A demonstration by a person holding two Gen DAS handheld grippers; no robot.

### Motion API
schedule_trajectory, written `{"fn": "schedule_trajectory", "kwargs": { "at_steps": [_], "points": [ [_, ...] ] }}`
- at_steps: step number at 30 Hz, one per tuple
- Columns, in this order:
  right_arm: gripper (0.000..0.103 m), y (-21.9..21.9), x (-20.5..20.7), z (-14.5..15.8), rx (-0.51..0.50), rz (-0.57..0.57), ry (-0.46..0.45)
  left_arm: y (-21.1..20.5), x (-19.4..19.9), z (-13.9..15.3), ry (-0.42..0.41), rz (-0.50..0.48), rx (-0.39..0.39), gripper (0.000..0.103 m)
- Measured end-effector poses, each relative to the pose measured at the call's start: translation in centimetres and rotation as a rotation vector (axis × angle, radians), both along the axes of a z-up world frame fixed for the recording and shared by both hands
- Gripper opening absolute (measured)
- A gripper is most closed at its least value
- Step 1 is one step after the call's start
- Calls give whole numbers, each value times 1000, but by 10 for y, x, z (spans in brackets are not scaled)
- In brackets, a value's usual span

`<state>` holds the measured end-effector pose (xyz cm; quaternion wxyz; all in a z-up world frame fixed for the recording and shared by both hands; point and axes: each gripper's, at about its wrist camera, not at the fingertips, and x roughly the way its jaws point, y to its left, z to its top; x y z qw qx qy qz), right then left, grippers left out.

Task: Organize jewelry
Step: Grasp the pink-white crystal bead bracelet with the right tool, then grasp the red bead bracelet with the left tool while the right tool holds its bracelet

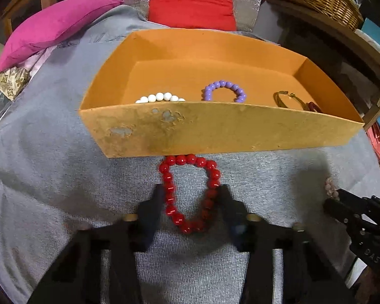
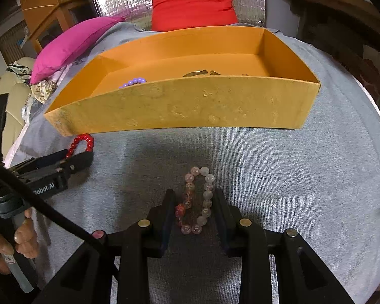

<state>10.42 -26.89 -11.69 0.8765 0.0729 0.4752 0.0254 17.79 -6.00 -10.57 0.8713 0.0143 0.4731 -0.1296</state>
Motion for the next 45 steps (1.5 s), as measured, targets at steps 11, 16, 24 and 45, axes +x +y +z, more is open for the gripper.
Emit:
{"fn": "schedule_trajectory", "kwargs": {
  "at_steps": [11,16,24,45],
  "points": [
    [34,10,-4,1,-60,-11,-23,1,-26,14,-63,-43,15,18],
    [33,14,-5,3,-67,-1,-32,5,-38,20,-96,-39,49,10],
    [33,15,-7,8,-42,5,-60,7,-45,26,-132,-33,69,9],
    [34,12,5,-2,-21,-18,-25,6,-41,22,-98,-36,91,11]
  ]
}}
